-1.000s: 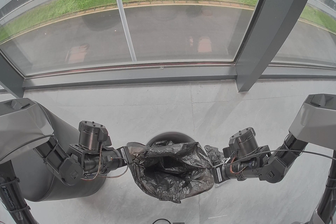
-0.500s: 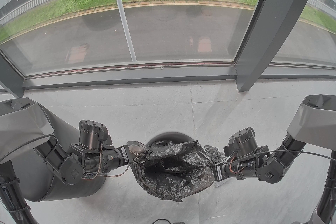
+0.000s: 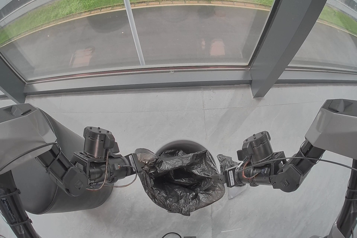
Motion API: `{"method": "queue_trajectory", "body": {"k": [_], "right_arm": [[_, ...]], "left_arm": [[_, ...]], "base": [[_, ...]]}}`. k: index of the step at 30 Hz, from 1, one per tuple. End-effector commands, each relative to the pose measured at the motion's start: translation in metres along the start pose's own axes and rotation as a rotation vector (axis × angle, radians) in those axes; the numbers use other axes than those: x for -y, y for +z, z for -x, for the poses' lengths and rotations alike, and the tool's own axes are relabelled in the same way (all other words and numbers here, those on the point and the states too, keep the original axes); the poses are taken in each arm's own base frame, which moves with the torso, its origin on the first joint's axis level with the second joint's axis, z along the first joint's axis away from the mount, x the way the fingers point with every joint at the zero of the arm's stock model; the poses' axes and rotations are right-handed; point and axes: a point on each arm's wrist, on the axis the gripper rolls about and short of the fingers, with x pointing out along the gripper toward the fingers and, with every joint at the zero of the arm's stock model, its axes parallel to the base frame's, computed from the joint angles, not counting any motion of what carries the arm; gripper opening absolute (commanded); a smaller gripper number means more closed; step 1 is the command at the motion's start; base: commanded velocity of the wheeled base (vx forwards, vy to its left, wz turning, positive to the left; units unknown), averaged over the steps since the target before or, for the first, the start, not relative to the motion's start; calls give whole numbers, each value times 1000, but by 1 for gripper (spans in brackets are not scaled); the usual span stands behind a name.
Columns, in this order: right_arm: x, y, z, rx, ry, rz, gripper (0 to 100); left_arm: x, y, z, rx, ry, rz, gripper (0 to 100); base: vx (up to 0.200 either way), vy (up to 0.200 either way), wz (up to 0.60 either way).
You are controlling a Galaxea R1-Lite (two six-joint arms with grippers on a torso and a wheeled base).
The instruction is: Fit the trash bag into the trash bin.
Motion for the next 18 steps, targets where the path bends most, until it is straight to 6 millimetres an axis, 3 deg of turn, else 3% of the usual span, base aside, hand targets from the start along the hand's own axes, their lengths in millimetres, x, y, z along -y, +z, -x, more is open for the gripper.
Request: {"method": "queue_trajectory", "body": {"k": [1, 6, 11, 18], "right_arm": [[-10, 28, 0, 114, -15, 51, 100], [-38, 58, -20, 221, -72, 215, 100], [-69, 59, -36, 165, -38, 297, 100], [-77, 56, -42, 138, -29, 317, 100]], "left_arm": [[1, 1, 2, 7, -5, 0, 0], [1, 1, 2, 7, -3, 1, 0], [1, 1, 2, 8, -4, 1, 0], [1, 2, 2, 10, -4, 3, 0]], "base": [[0, 0, 0], [0, 0, 0], [0, 0, 0], [0, 0, 0]]}}
